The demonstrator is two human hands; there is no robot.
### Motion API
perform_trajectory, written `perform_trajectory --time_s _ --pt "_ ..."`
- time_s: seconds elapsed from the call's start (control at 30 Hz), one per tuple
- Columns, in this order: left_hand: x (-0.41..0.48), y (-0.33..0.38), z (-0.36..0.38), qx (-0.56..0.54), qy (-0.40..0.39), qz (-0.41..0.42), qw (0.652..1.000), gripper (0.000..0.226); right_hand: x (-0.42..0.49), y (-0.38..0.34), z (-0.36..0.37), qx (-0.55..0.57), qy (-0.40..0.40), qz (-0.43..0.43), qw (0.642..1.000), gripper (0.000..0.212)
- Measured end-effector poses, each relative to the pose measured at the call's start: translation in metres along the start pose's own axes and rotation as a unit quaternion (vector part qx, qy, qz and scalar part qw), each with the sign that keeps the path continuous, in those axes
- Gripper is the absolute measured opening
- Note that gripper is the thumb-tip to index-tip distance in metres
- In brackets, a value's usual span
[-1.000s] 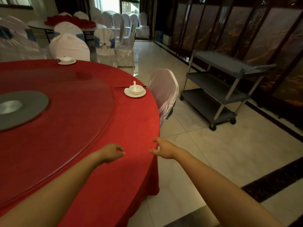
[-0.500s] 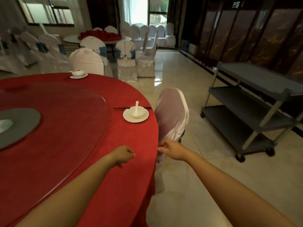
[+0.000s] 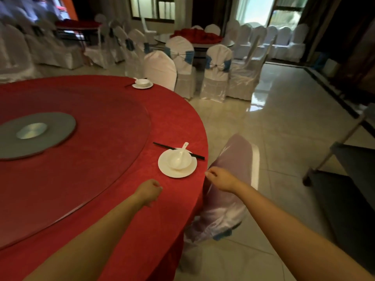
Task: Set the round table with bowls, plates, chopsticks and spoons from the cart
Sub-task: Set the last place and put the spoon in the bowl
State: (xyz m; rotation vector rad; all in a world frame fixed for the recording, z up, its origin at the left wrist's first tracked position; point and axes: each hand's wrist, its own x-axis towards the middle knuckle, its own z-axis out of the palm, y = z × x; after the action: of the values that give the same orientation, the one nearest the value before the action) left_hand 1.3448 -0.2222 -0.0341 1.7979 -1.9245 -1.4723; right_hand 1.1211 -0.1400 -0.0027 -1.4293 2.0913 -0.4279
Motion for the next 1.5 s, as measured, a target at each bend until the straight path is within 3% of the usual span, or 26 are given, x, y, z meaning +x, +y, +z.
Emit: perform_trajectory --time_s 0.13,0.27,0.37,0.43,0.67,0.77,1.03,1.23,1.5 --pt "0.053 0.008 0.015 -0.113 0.051 -0.079 0.989 0.042 0.074 0.008 -0.023 -0.032 -0.022 -0.045 0.998 0.027" --pt "0.094 0.019 0.028 -0.212 0.049 -0.147 0.965 0.016 0.147 0.011 -0.046 -0.037 -0.046 -0.066 0.996 0.029" --pt "0.116 0.024 0.035 -0.258 0.043 -0.178 0.949 0.009 0.197 0.016 -0.052 -0.041 -0.059 -0.076 0.995 0.032" --pt "0.127 0.028 0.041 -0.279 0.042 -0.196 0.939 0.008 0.226 0.021 -0.054 -0.034 -0.078 -0.076 0.993 0.033" --pt "0.149 0.035 0.063 -0.293 0.146 -0.230 0.916 0.022 0.319 0.018 -0.044 -0.002 -0.175 -0.079 0.981 0.028" --pt "0.155 0.037 0.071 -0.311 0.208 -0.249 0.893 0.026 0.350 0.013 -0.032 0.025 -0.259 -0.044 0.964 0.025" --pt "0.163 0.060 0.105 -0.332 0.401 -0.288 0.804 0.039 0.393 0.011 -0.002 0.002 -0.456 -0.100 0.884 0.024" --pt "0.169 0.075 0.124 -0.365 0.494 -0.292 0.733 0.044 0.394 0.012 -0.001 0.014 -0.524 -0.130 0.841 0.024" --pt "0.171 0.067 0.136 -0.346 0.527 -0.268 0.728 0.043 0.395 0.021 0.002 0.033 -0.537 -0.181 0.823 0.020"
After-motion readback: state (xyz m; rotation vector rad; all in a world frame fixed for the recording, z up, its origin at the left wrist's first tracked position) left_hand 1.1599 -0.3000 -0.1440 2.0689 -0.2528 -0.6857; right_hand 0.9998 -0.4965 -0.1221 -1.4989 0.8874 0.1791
